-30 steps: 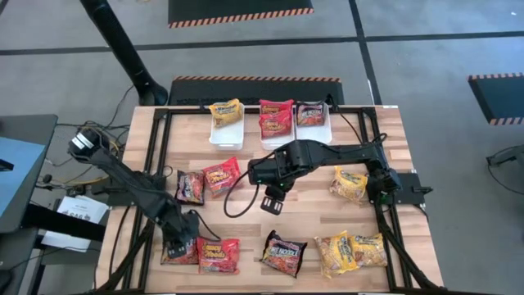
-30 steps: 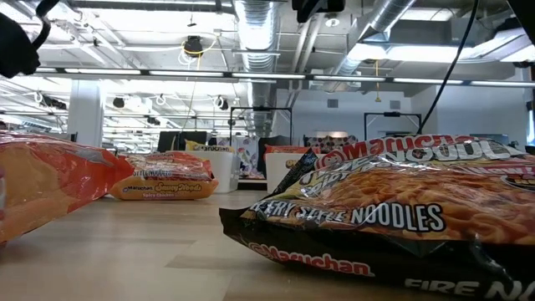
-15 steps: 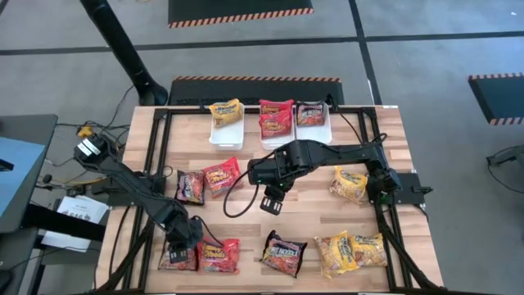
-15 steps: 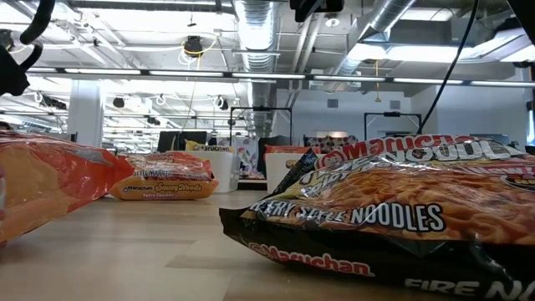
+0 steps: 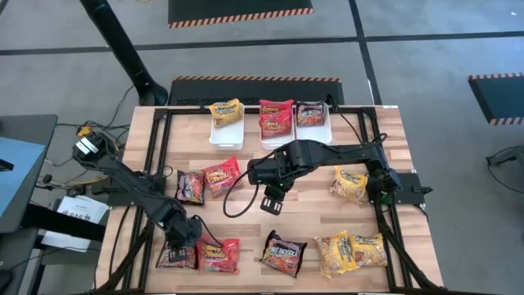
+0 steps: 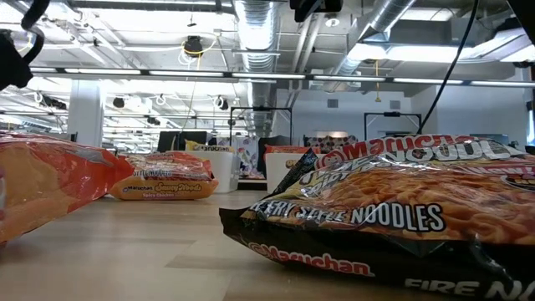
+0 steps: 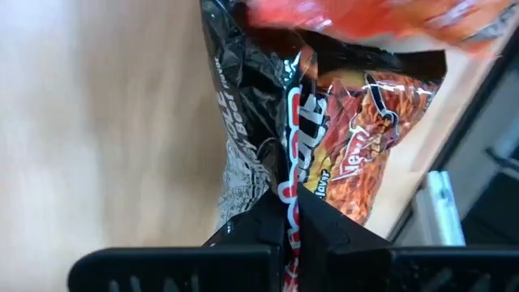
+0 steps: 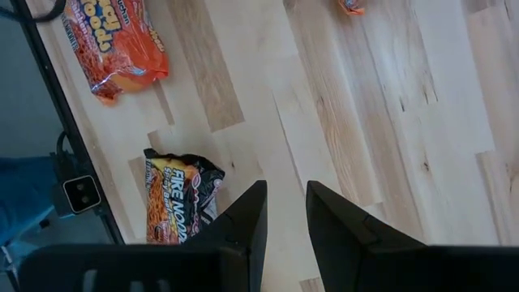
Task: Sort Maruchan noodles
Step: Put the black noodle pack into the right white bin
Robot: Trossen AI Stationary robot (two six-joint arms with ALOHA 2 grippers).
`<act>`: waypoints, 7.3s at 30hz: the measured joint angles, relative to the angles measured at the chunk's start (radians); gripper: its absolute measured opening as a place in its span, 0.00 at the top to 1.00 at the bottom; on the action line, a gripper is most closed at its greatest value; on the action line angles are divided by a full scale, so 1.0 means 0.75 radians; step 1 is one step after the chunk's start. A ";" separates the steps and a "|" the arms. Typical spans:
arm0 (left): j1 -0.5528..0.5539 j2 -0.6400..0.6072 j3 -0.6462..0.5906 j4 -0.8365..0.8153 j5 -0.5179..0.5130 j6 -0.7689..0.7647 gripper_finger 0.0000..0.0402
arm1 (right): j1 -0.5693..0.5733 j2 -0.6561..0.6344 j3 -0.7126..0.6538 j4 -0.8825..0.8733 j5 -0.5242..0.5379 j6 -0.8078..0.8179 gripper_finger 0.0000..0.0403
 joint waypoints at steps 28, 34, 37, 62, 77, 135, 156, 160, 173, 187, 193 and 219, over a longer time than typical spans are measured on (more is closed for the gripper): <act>0.197 -0.353 0.001 -0.217 -0.162 0.192 1.00 | -0.012 0.001 0.000 0.088 0.044 -0.123 0.47; 0.215 -0.352 0.001 -0.214 -0.175 0.250 0.95 | -0.009 0.001 0.000 0.088 0.044 -0.121 0.46; 0.220 -0.352 0.001 -0.209 -0.179 0.273 0.88 | -0.008 0.001 0.000 0.089 0.044 -0.121 0.46; 0.220 -0.355 0.002 -0.271 0.200 0.096 0.68 | 0.000 0.001 0.000 0.142 0.044 -0.074 0.46; 0.009 -0.353 0.106 -0.212 -0.366 -0.139 0.68 | 0.092 0.001 0.000 0.141 0.049 0.031 0.46; -0.156 0.125 0.026 -0.096 -0.470 -0.283 0.99 | 0.120 0.001 -0.001 0.193 0.136 0.105 0.46; 0.028 -0.203 0.008 -0.331 -0.725 -0.137 1.00 | 0.027 0.001 -0.001 0.184 0.242 0.124 0.46; 0.077 -0.202 0.009 -0.329 -0.757 -0.056 1.00 | -0.003 0.001 -0.001 0.178 0.241 0.120 0.46; 0.315 -0.199 0.012 -0.264 -0.773 0.145 1.00 | -0.071 0.001 -0.001 0.176 0.173 0.017 0.46; 0.474 -0.199 0.013 0.121 -0.700 0.412 1.00 | -0.078 0.001 -0.001 0.176 0.166 0.020 0.46; 0.532 -0.199 0.013 0.246 -0.686 0.487 1.00 | -0.068 0.001 -0.001 0.176 0.166 0.030 0.46; 0.550 -0.199 0.014 0.436 -0.675 0.494 1.00 | -0.375 0.001 -0.001 0.117 -0.190 -0.381 0.46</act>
